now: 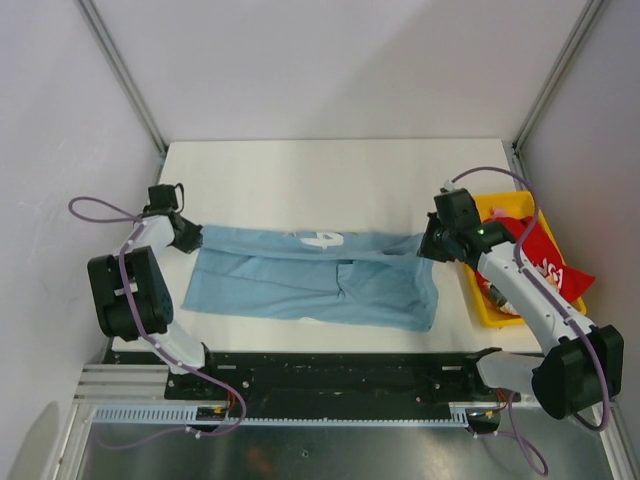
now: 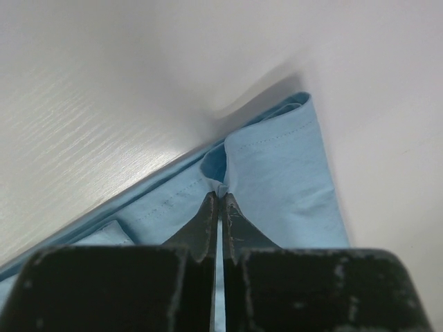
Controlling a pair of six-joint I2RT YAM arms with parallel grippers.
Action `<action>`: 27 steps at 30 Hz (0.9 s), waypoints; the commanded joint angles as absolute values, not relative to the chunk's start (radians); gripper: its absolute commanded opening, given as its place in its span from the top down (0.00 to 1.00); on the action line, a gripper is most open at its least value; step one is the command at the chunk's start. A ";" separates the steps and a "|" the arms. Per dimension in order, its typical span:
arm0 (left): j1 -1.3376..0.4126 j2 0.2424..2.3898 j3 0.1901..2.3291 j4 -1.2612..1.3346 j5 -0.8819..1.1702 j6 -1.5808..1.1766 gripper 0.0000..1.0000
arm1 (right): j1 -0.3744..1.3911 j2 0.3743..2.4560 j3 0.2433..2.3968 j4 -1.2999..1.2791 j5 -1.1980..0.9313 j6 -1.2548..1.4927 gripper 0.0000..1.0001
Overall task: Fold and stack the t-shirts
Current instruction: Fold the other side of the tshirt into a rectangle
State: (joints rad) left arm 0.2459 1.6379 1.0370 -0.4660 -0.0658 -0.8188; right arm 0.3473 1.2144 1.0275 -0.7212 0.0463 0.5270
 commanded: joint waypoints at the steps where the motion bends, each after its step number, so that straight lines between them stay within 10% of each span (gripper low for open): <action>1: 0.259 1.590 1.003 -0.456 -0.069 -0.797 1.00 | 0.391 1.188 0.978 -0.770 0.070 0.525 1.00; 27: 0.289 1.501 0.934 -0.457 -0.077 -0.770 1.00 | 0.327 1.118 0.849 -0.712 -0.030 0.538 1.00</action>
State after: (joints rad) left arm 0.2699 1.5581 0.9482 -0.4587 -0.0666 -0.8013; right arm 0.3286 1.1660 0.7921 -0.6807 -0.0097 0.5457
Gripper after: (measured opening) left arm 0.012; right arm 0.018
